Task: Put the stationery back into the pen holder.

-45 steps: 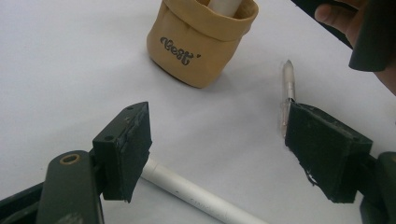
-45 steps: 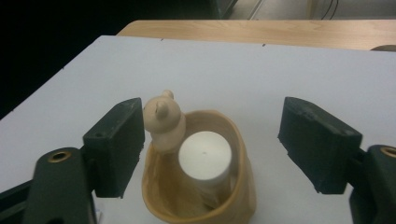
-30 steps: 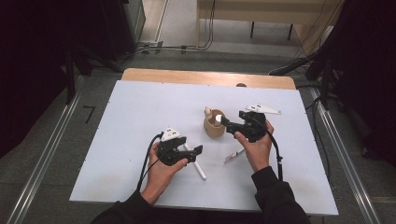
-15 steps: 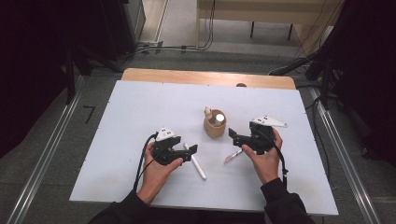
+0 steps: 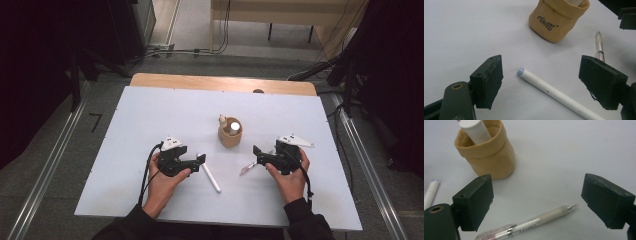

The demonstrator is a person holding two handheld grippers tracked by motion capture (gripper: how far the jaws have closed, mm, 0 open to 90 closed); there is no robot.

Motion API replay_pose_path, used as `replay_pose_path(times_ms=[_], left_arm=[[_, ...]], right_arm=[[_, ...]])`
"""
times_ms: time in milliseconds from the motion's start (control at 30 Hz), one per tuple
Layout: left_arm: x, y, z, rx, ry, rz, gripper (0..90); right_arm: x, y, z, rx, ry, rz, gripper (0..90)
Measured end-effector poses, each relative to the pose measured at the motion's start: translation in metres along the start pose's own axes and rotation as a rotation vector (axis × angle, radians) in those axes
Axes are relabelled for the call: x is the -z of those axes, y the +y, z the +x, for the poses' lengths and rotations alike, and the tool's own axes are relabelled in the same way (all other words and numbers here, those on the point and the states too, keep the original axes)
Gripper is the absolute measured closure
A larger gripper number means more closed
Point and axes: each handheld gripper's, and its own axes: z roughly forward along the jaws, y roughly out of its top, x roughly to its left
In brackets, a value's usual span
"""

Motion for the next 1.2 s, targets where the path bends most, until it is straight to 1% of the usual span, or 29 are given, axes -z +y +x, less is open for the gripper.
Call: replay_pose_path(times_ms=[67, 133, 467, 533, 633, 867, 967, 1200], left_arm=[[0.001, 0.000, 0.001, 0.001, -0.001, -0.001, 20.4], [0.001, -0.001, 0.001, -0.001, 0.002, 0.002, 20.4], [0.000, -0.002, 0.003, -0.002, 0.005, 0.006, 20.4], [-0.001, -0.002, 0.002, -0.004, 0.005, 0.009, 20.4], [-0.001, -0.003, 0.001, -0.002, 0.005, 0.007, 20.4], [0.000, -0.002, 0.002, -0.003, 0.004, 0.007, 20.4], [0.000, -0.002, 0.002, -0.003, 0.004, 0.007, 20.4], [0.000, -0.002, 0.002, -0.003, 0.002, 0.007, 20.4]], right_arm=[[-0.001, -0.004, -0.001, -0.004, -0.016, 0.008, 9.5], [-0.003, -0.007, -0.001, -0.010, -0.018, 0.023, 9.5], [-0.012, -0.016, 0.004, 0.011, -0.055, 0.063, 8.7], [-0.014, -0.017, 0.005, 0.017, -0.074, 0.065, 8.7], [-0.017, -0.019, 0.006, 0.008, -0.090, 0.076, 8.7], [-0.019, -0.022, 0.008, 0.021, -0.104, 0.083, 8.7], [-0.019, -0.023, 0.008, 0.022, -0.109, 0.074, 8.8], [-0.022, -0.026, 0.008, 0.025, -0.125, 0.081, 8.9]])
